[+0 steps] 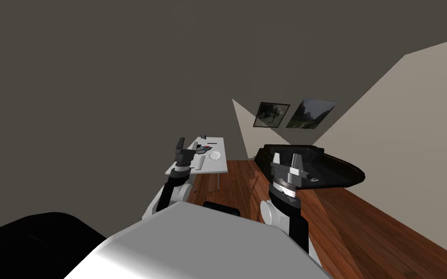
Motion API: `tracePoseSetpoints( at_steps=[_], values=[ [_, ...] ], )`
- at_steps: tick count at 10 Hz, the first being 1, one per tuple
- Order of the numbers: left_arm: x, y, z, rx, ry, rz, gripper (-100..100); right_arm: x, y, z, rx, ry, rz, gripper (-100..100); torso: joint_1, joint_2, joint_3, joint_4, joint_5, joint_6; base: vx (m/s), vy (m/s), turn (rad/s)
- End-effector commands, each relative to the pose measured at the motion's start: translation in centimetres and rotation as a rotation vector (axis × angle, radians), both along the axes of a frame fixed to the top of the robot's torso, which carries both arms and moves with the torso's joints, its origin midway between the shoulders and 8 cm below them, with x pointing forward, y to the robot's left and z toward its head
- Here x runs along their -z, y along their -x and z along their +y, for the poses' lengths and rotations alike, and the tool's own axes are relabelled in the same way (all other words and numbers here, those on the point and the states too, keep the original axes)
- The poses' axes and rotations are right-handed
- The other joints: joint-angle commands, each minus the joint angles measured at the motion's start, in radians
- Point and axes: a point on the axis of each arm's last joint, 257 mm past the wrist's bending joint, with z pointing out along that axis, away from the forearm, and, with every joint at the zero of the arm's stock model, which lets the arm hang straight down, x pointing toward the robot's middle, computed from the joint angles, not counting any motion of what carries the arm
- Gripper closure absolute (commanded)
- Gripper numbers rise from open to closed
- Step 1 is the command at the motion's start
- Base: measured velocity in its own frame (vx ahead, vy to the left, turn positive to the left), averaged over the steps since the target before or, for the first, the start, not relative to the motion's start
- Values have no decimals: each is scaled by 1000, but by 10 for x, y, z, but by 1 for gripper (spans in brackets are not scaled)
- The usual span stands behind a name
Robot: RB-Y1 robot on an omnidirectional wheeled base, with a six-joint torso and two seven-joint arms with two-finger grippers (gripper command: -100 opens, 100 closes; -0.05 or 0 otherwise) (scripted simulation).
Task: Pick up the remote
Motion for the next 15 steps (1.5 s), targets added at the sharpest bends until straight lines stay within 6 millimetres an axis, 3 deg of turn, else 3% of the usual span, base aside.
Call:
tracePoseSetpoints(
  at_steps=[1, 4, 5, 7, 8, 9, 10, 11, 12, 13, 14, 15],
  values=[
    [13, -3, -1, 18, -26, 40, -100, 0, 0, 0, 0, 0, 0, 0, 0, 0, 0, 0, 0, 0, -1, -10, -67],
    [45, -9, -1, 54, -73, 136, -100, 0, 0, 0, 0, 0, 0, 0, -1, 0, 0, 0, 0, 0, 2, -18, -87],
    [45, -9, -2, 57, -80, 137, -100, 0, 0, 0, 0, 0, 0, 0, -1, 0, 0, 0, 0, 0, 2, -12, -23],
    [75, -11, 1, 82, -111, 226, -100, 0, 0, 0, 0, 0, 0, 0, 0, 0, 0, 0, 0, 0, 5, -17, -80],
    [75, -11, 0, 89, -126, 229, -100, 0, 0, 0, 0, 0, 0, 0, -1, 0, 0, 0, 0, 0, 5, -14, -51],
    [93, -11, 3, 101, -141, 279, -100, 0, 0, 0, 0, 0, 0, 0, -1, 0, 0, 0, 0, 0, 3, -15, -109],
    [93, -11, 2, 106, -151, 282, -100, 0, 0, 0, 0, 0, 0, 0, -1, 0, 0, 0, 0, 0, 2, -12, -38],
    [112, -10, 6, 118, -168, 337, -100, 0, 0, 0, 0, 0, 0, 0, 0, 0, 0, 0, 0, 0, 5, -18, -85],
    [112, -10, 6, 122, -178, 339, -100, 0, 0, 0, 0, 0, 0, 0, -1, 0, 0, 0, 0, 0, 6, -13, -46],
    [132, -8, 11, 133, -193, 397, -100, 0, 0, 0, 0, 0, 0, 0, -1, 0, 0, 0, 0, 0, 9, -19, -106],
    [132, -8, 10, 139, -206, 400, -100, 0, 0, 0, 0, 0, 0, 0, -1, 0, 0, 0, 0, 0, 4, -14, -46],
    [152, -5, 18, 145, -214, 460, -100, 0, 0, 0, 0, 0, 0, 0, -1, 0, 0, 0, 0, 0, 1, -18, -79]
  ],
)
